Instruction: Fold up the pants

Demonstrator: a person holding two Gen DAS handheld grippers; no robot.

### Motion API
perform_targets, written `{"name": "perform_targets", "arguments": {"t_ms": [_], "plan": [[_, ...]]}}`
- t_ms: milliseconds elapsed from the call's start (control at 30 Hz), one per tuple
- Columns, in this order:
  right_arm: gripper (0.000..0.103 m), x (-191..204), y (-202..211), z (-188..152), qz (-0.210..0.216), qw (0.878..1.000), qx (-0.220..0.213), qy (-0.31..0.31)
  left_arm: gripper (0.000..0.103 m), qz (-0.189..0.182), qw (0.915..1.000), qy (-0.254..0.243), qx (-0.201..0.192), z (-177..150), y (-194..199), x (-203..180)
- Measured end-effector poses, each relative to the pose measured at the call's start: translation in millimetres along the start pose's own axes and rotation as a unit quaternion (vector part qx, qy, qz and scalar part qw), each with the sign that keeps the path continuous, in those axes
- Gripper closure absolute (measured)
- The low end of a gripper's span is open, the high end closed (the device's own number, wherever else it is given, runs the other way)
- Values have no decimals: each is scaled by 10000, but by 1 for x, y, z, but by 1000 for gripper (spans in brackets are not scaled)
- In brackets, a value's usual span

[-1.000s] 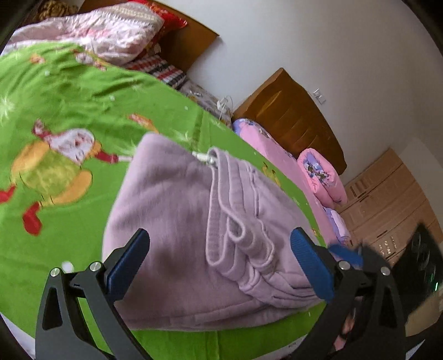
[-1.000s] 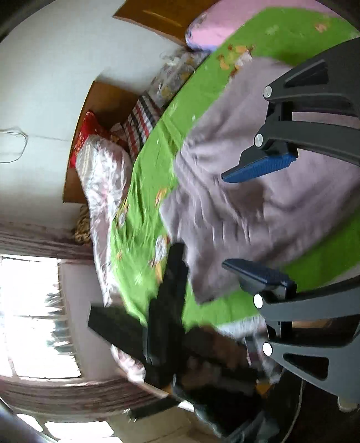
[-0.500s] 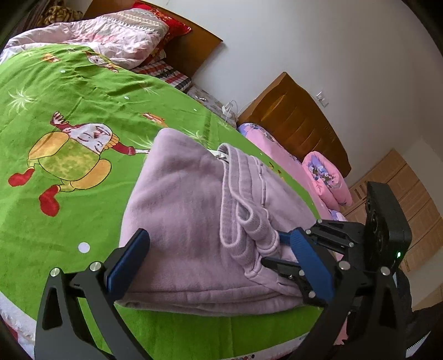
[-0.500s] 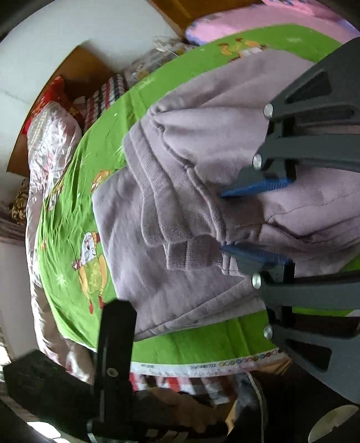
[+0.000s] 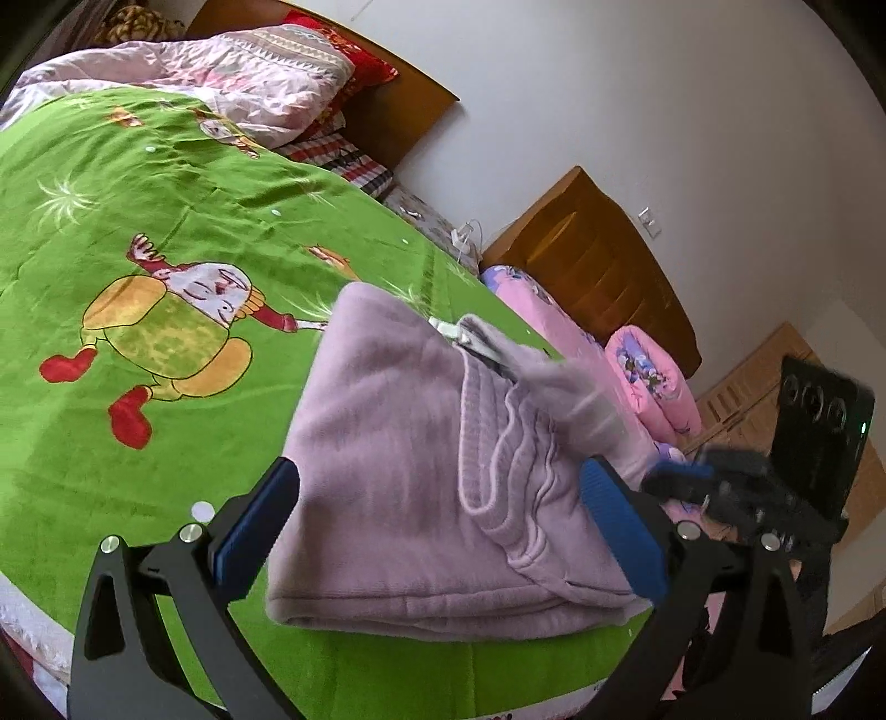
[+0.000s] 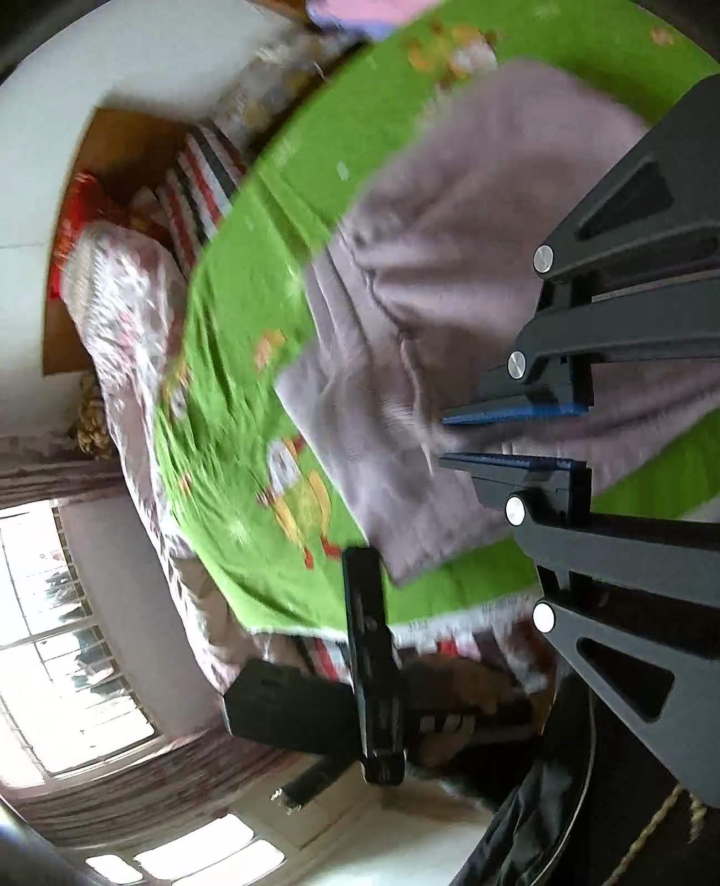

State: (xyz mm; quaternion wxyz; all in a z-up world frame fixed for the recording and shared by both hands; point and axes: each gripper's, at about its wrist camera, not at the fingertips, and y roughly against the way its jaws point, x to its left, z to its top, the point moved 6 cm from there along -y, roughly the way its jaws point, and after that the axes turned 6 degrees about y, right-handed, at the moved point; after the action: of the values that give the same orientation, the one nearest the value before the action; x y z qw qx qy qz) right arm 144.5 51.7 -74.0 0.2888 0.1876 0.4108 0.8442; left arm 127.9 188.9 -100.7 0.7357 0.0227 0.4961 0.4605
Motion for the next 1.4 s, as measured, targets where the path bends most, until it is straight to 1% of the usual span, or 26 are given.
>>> {"name": "perform_targets", "arguments": {"t_ms": [33, 100, 133, 167, 233, 300, 333, 367, 400, 433, 500, 533, 567, 633, 733, 800, 833, 867, 933, 1033, 1067, 1167, 1233, 1300, 1367, 1400], "plan": [[93, 8, -20, -9, 63, 9996, 244, 83, 2, 22, 10000, -1, -2, 1, -1, 0], [93, 19, -52, -26, -209, 9963, 736, 402, 2, 84, 10000, -6, 23, 3, -5, 0], [92, 24, -62, -33, -265, 9947, 852, 515, 2, 99, 9999, -14, 36, 3, -5, -1], [92, 27, -62, -32, -312, 9953, 755, 522, 2, 110, 9999, -35, 45, 3, -5, -1], [92, 29, -47, -25, -138, 9975, 567, 388, 2, 153, 9998, -105, 24, 4, -3, -3], [80, 27, -29, -16, -178, 9989, 269, 336, 2, 162, 9998, -86, -1, 5, -1, 0], [61, 24, -20, -11, -239, 9991, 154, 311, 2, 152, 9999, -47, -12, 5, 0, 2], [34, 21, -15, -8, -358, 9988, 81, 318, 2, 135, 9999, 11, -22, 6, -1, 5], [23, 18, -12, -5, -588, 9976, 57, 370, 2, 129, 9999, 54, -21, 7, -3, 7], [20, 17, -13, -4, -697, 9966, 104, 434, 2, 121, 9999, 88, -18, 7, -4, 9], [33, 18, -29, -9, -971, 9916, 471, 711, 2, 82, 9999, 111, -14, 6, -5, 9], [44, 20, -37, -14, -1117, 9879, 656, 854, 2, 59, 9999, 106, -12, 5, -4, 8], [50, 21, -46, -20, -1279, 9829, 856, 1013, 2, 41, 10000, 86, -12, 5, -3, 7], [50, 21, -61, -32, -1547, 9740, 1137, 1201, 2, 53, 10000, 22, -34, 3, 0, 6], [46, 22, -64, -36, -1653, 9738, 1147, 1059, 2, 74, 9999, 40, -57, 2, 6, 11], [46, 24, -65, -38, -1803, 9695, 1160, 1188, 2, 71, 9999, 89, -52, 1, 7, 15], [48, 25, -65, -39, -1859, 9680, 1138, 1247, 2, 61, 9999, 103, -58, 1, 8, 17], [54, 23, -65, -40, -1903, 9678, 1083, 1241, 2, 46, 9999, 114, -65, 1, 9, 17], [60, 20, -64, -44, -1914, 9697, 938, 1196, 2, -13, 9999, 109, -69, 0, 11, 15], [75, 14, -48, -44, -1462, 9863, 437, 620, 2, -88, 10000, 35, -26, -1, 12, 9], [79, 12, -35, -41, -1286, 9910, 134, 357, 2, -125, 9999, 20, 3, -1, 12, 6], [80, -6, -4, -35, -840, 9944, -570, -309, 2, -542, 9982, 54, 255, -1, 7, -10], [81, -12, 8, -32, -680, 9927, -839, -543, 2, -1140, 9910, 212, 673, -1, -3, -25], [81, -15, 15, -31, -568, 9911, -1023, -642, 2, -1728, 9770, 528, 1135, 1, -21, -38], [81, -16, 20, -31, -570, 9897, -1143, -640, 2, -2034, 9654, 666, 1487, 5, -40, -49], [81, -15, 21, -30, -608, 9896, -1163, -591, 2, -2054, 9631, 691, 1598, 8, -48, -51]]}}
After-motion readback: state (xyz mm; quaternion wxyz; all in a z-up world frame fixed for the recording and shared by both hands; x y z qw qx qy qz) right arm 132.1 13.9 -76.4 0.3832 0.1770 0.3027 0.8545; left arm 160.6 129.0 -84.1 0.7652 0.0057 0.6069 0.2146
